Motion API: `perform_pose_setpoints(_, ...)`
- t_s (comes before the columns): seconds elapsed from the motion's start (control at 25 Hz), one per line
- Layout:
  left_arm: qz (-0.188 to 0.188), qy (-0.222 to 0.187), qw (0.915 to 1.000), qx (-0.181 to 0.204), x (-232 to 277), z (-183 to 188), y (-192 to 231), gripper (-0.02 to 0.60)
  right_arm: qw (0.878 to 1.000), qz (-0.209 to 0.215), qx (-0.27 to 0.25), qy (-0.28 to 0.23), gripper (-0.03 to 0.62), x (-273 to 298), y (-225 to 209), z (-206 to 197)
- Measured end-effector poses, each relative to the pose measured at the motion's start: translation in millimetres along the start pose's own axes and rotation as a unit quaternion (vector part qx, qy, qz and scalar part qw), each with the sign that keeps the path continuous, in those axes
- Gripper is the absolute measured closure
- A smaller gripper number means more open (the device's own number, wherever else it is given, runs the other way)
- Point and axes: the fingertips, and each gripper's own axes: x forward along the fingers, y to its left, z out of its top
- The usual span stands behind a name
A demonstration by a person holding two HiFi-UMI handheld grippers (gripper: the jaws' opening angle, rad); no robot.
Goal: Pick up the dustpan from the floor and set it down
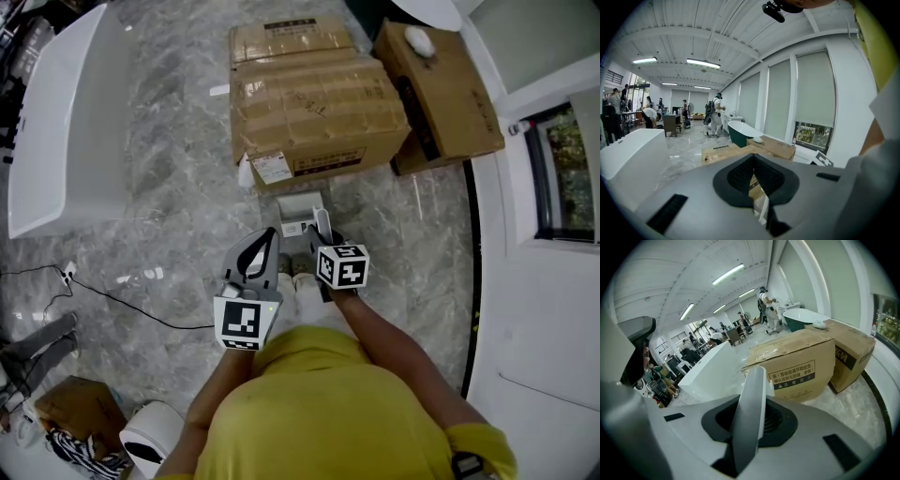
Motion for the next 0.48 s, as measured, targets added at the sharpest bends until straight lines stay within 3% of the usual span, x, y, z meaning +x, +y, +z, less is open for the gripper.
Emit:
perform_pose_setpoints(0.12,0.0,0.0,1.0,-0.001,1.1,-0.1,0.7,0.581,1.0,-0.016,-0.017,0.006,0.498,2.9,-5.9,-0.9)
perform_pose_setpoints(0.16,0.0,0.0,1.0,-0.002,1.5,0.0,1.0,0.581,1.0,-0.018,-0.021,0.01,0.464,3.3,-6.3,-1.5)
perform_pose_setpoints(0.2,0.001,0.0,1.0,-0.003,1.9,0.0,1.5,0.581,0.999,-0.016,-0.02,0.019,0.366,4.0,-5.9,-2.8)
perform_pose_setpoints(0.24,0.001,-0.001,1.0,-0.004,2.2,0.1,2.0,0.581,0.999,-0.016,-0.015,0.029,0.21,4.0,-5.6,-4.5)
perform_pose_setpoints(0.28,0.0,-0.001,1.0,-0.005,2.3,0.2,2.1,0.581,0.999,-0.019,-0.009,0.036,0.131,2.1,-6.6,-5.3)
perform_pose_setpoints(0.48,-0.005,-0.007,0.9999,-0.008,4.4,2.5,-1.0,0.581,0.997,-0.062,-0.045,0.006,0.077,-29.5,-15.4,15.4)
